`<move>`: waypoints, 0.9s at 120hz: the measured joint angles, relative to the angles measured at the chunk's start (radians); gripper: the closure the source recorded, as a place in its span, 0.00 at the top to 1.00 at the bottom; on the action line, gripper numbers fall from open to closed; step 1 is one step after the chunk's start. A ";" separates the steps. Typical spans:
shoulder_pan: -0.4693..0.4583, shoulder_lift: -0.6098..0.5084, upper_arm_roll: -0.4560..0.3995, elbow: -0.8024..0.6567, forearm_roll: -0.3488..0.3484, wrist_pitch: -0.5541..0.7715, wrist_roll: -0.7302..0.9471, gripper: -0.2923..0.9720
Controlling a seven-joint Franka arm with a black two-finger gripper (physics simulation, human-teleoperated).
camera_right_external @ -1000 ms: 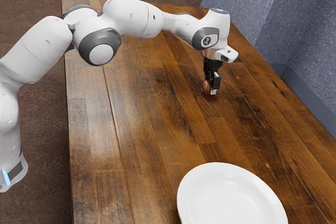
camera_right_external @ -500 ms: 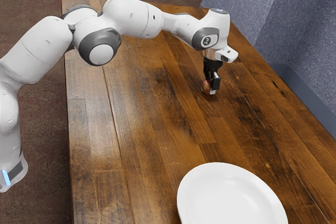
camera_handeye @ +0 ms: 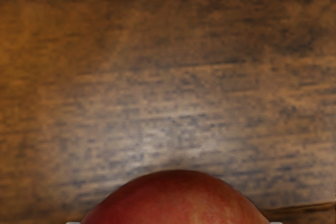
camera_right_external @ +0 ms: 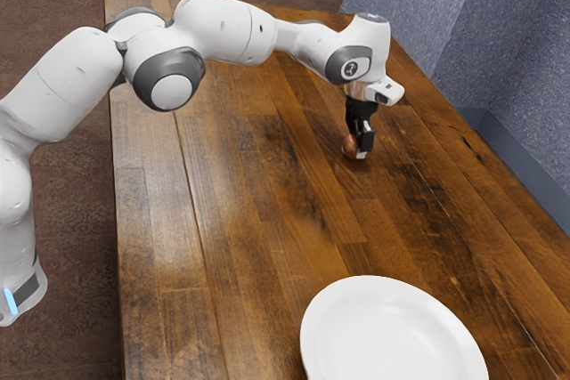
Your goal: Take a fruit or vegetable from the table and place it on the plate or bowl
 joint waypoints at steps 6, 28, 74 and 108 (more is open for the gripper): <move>0.000 -0.001 0.000 0.001 0.002 0.000 0.000 0.52; 0.000 -0.003 0.000 0.005 0.007 -0.003 -0.002 0.52; -0.008 -0.085 -0.019 0.038 0.013 -0.060 -0.001 0.52; -0.099 -0.192 -0.107 0.015 0.023 -0.159 0.026 0.52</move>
